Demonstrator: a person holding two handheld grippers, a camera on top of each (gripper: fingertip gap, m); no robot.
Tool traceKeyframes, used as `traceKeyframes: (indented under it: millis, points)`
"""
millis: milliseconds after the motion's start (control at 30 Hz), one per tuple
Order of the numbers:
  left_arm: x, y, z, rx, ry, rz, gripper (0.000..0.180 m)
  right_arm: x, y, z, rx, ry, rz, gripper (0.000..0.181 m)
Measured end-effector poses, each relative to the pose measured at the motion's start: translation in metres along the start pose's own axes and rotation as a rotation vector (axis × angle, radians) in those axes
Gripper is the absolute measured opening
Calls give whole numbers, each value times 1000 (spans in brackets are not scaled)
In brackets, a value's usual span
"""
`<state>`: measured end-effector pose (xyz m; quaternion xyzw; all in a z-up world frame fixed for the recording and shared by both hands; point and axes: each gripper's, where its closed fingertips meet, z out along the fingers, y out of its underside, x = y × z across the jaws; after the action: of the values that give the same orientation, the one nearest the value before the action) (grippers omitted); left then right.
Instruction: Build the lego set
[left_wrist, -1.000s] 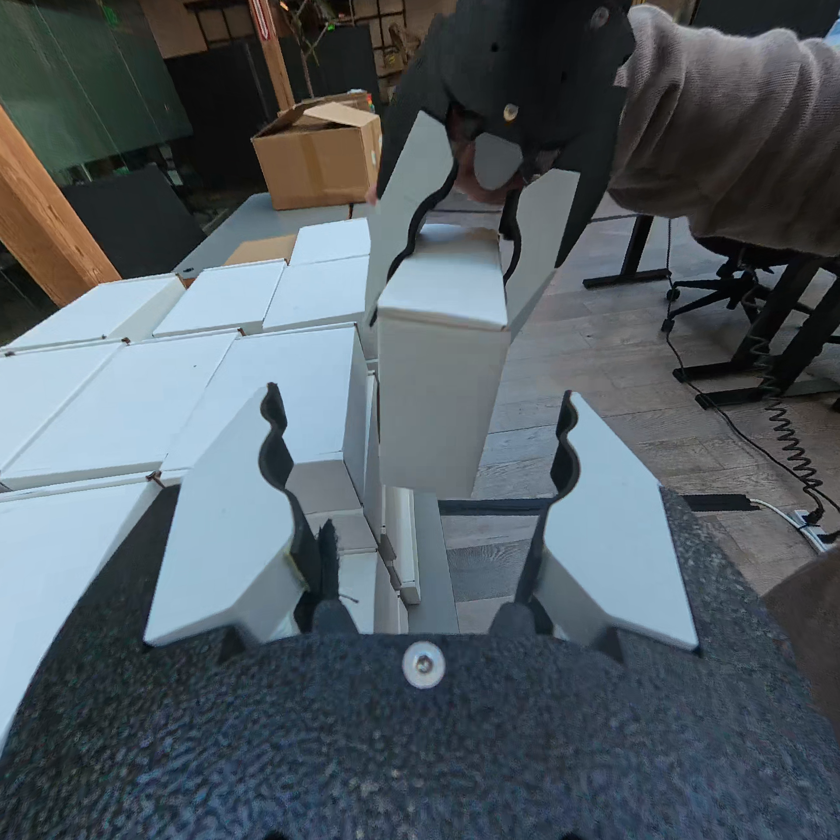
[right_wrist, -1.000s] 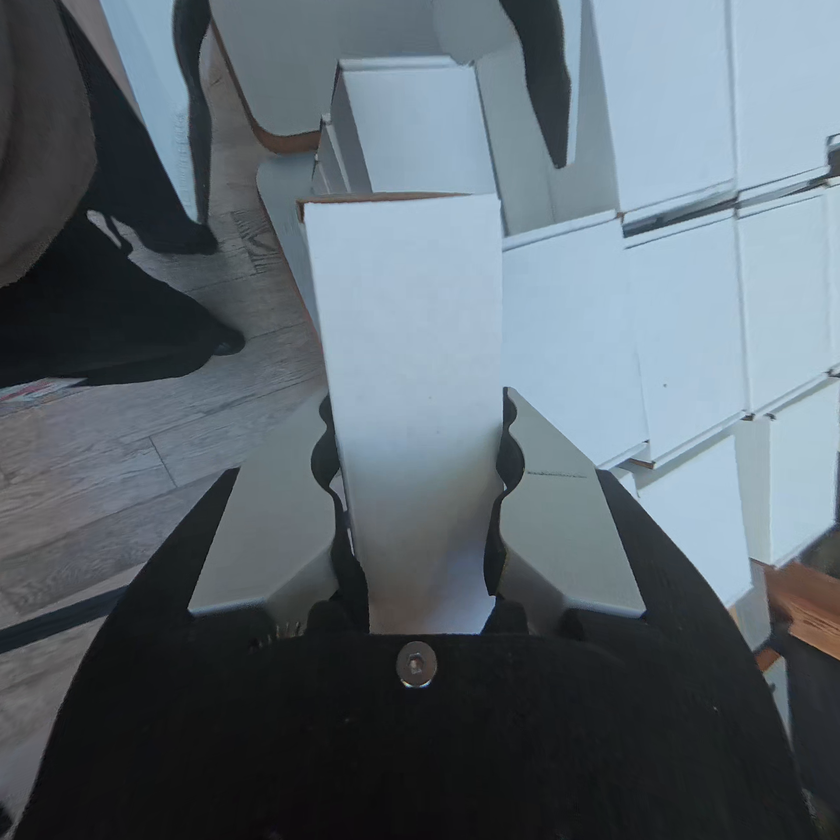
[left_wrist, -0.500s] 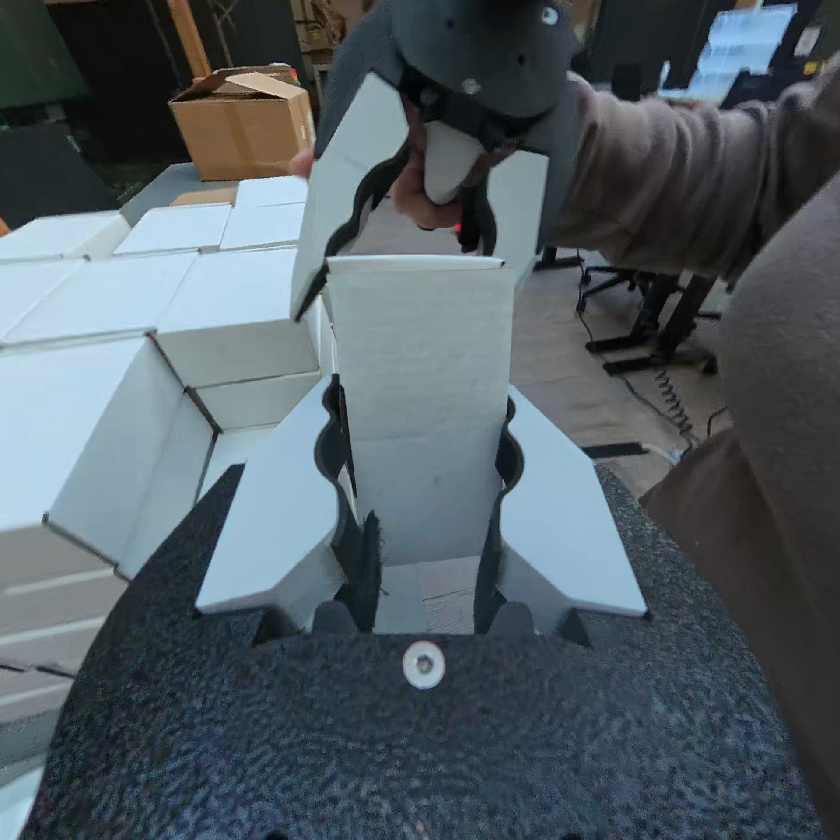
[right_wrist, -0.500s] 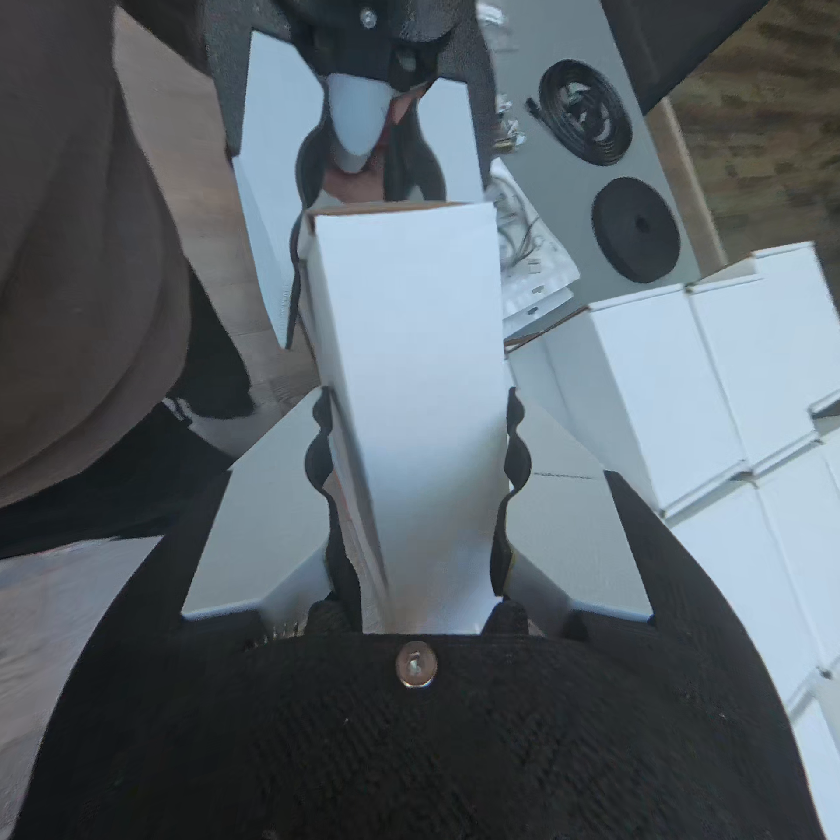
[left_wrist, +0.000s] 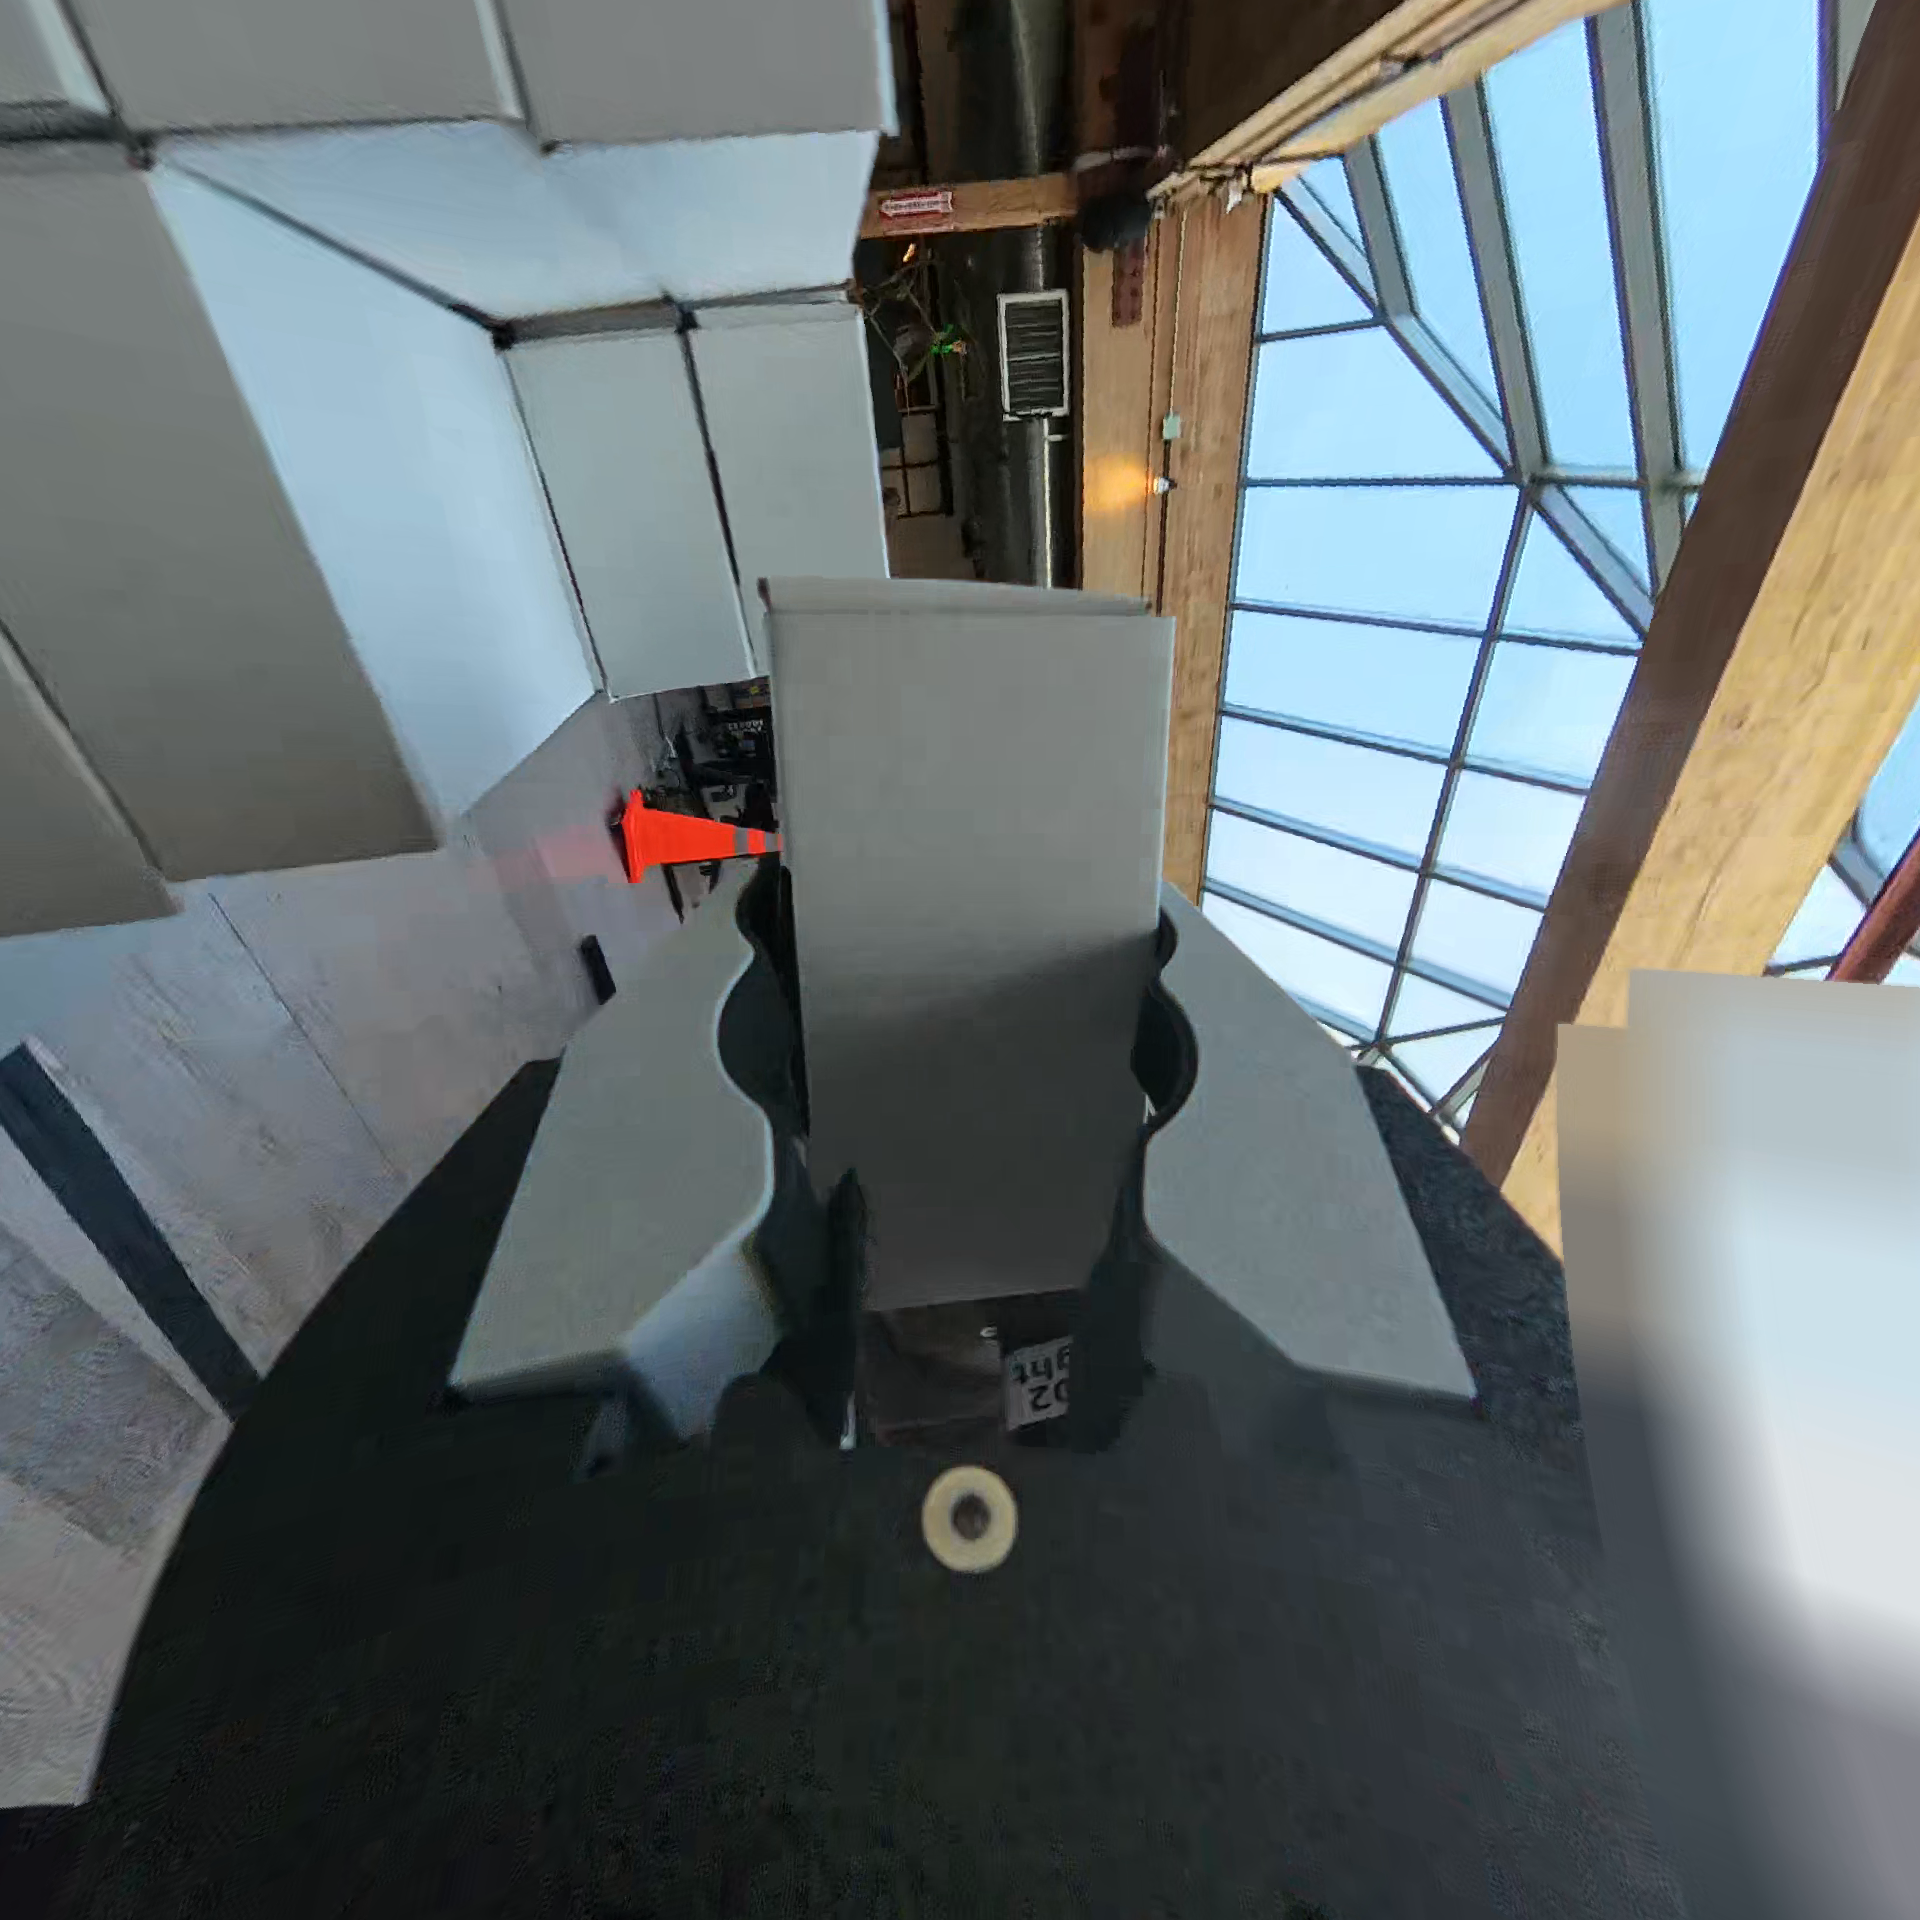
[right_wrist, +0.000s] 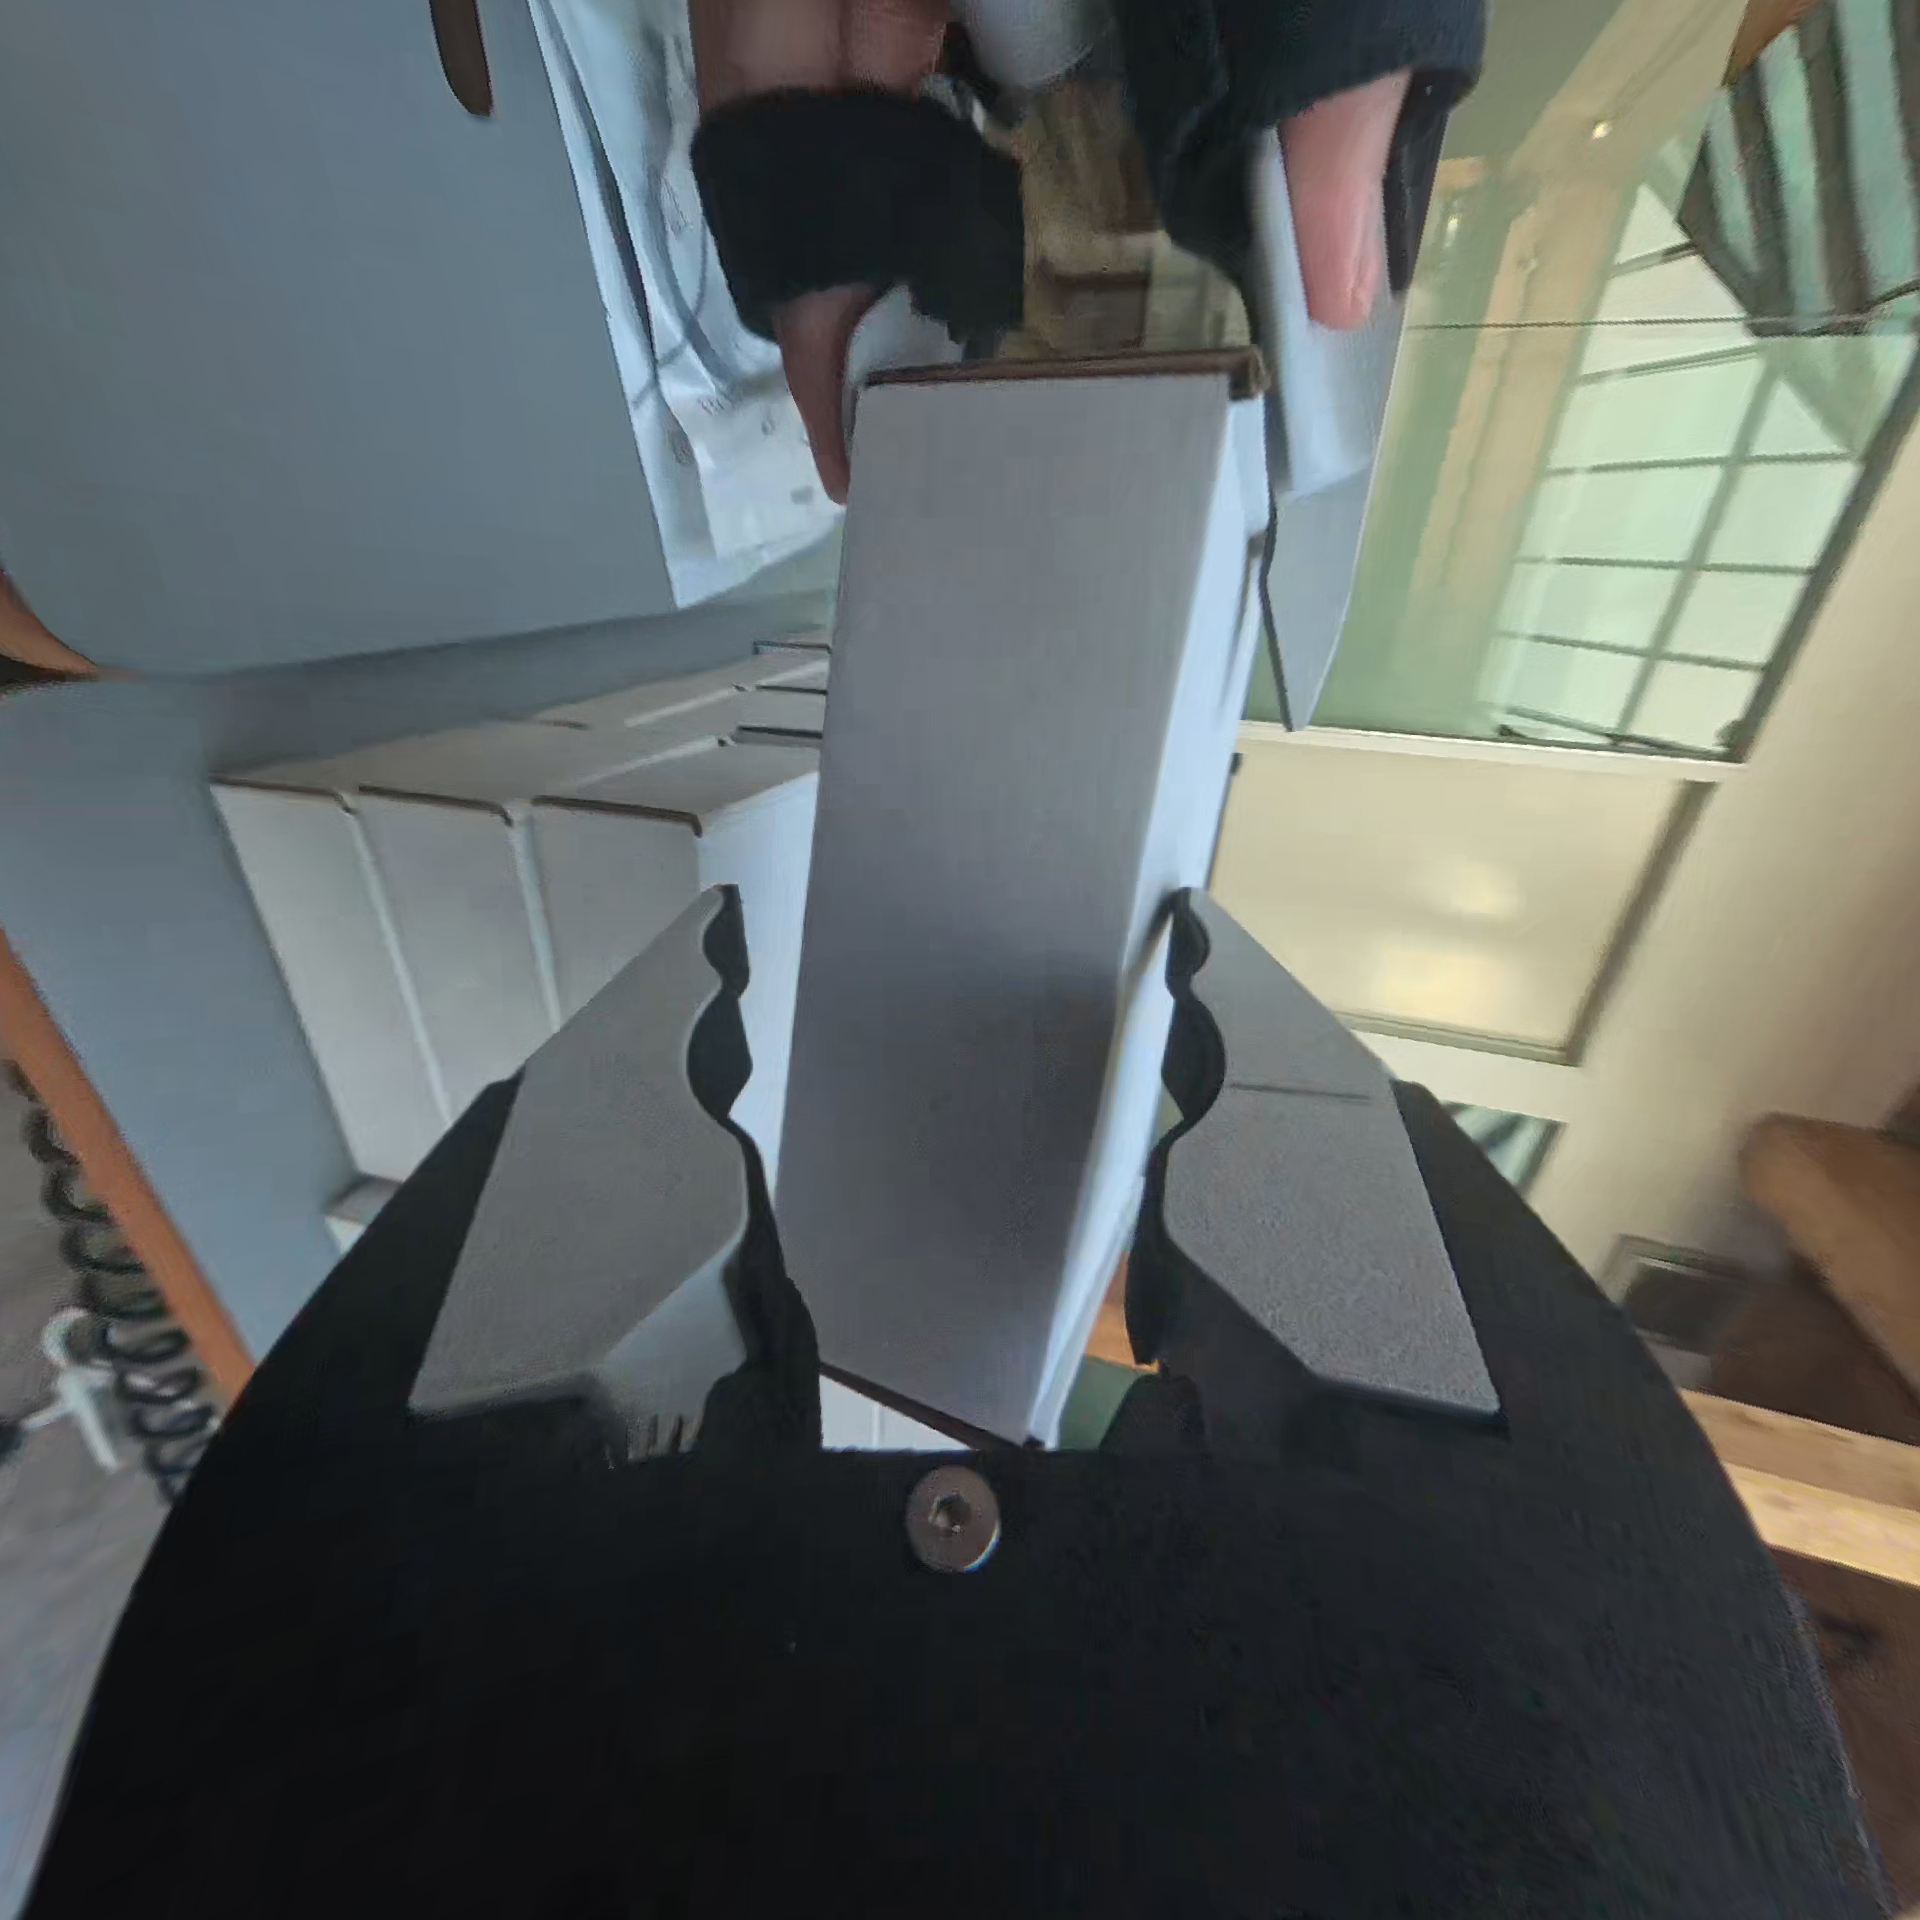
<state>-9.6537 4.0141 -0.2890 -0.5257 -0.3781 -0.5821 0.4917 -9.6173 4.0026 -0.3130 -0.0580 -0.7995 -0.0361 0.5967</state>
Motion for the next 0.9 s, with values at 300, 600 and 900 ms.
traceKeyframes:
  millis: [300, 600, 900]
  points:
    - [-31, -23, -28, 40, -268, 466, 100, -16, 28, 26, 10, -82, 75, 64]
    - [-42, 0, -27, -140, -343, 918, 85, -17, 72, 58, -86, -112, -11, 63]
    - [-71, 8, 3, -171, -367, 831, 67, -45, 79, 60, -175, -293, 114, 92]
